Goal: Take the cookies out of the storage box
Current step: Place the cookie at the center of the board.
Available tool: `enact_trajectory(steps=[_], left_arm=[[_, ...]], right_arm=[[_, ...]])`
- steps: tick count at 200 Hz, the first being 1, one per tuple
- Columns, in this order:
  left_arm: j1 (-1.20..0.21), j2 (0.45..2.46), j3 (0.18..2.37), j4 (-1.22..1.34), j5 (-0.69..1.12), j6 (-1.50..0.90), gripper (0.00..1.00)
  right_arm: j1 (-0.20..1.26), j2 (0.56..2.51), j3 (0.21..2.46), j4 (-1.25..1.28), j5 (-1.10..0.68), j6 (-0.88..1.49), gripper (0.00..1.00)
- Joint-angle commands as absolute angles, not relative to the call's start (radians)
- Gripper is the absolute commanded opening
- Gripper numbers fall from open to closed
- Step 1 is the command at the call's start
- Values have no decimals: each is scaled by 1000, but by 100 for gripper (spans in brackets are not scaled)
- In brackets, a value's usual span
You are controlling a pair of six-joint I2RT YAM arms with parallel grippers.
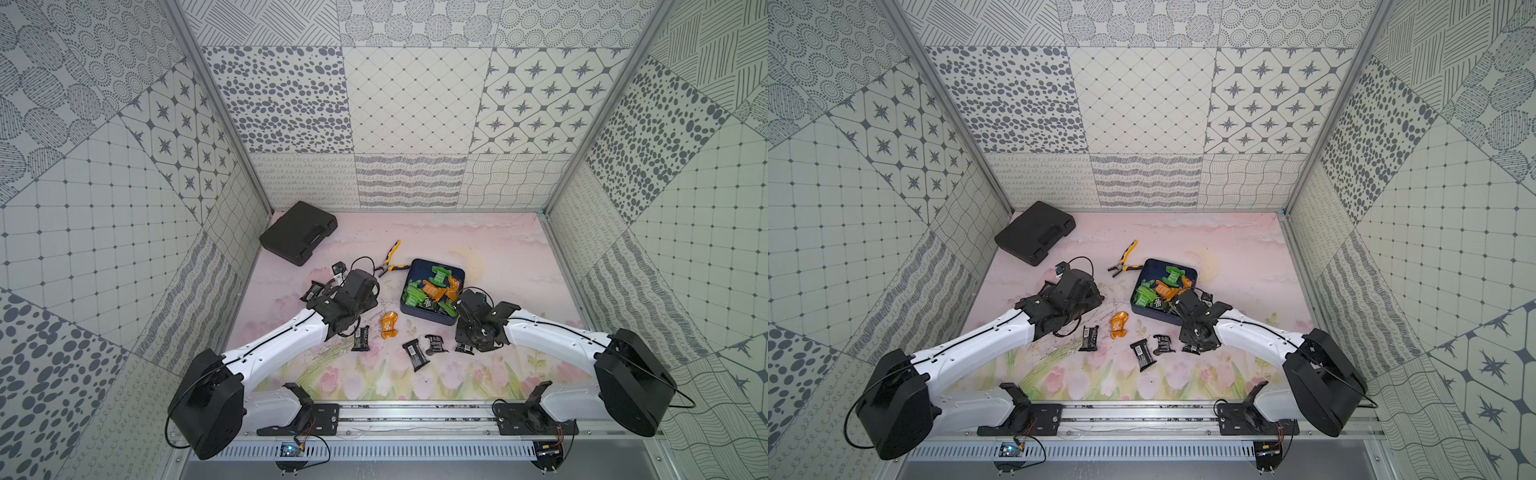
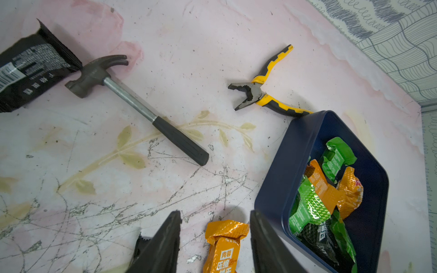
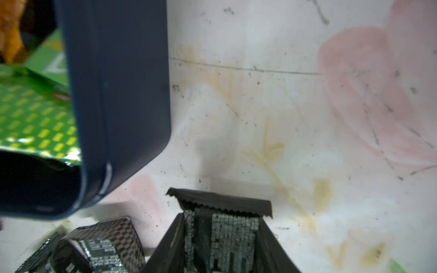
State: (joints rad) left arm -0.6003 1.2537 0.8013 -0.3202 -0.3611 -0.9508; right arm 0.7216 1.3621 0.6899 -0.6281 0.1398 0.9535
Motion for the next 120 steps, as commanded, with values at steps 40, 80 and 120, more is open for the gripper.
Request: enact_trajectory(steps=[40,80,120], left_arm=[[-597,1239,788,-276,-322,-924,51],[-597,1239,784,-261,-316,-915,51],[-597,1239,786,-239,-307,-887,51]], right_arm=[[748,1378,657,-528,133,953,52],[745,1323,691,-609,168,900,65],[745,1229,794,-687,206,686,71]])
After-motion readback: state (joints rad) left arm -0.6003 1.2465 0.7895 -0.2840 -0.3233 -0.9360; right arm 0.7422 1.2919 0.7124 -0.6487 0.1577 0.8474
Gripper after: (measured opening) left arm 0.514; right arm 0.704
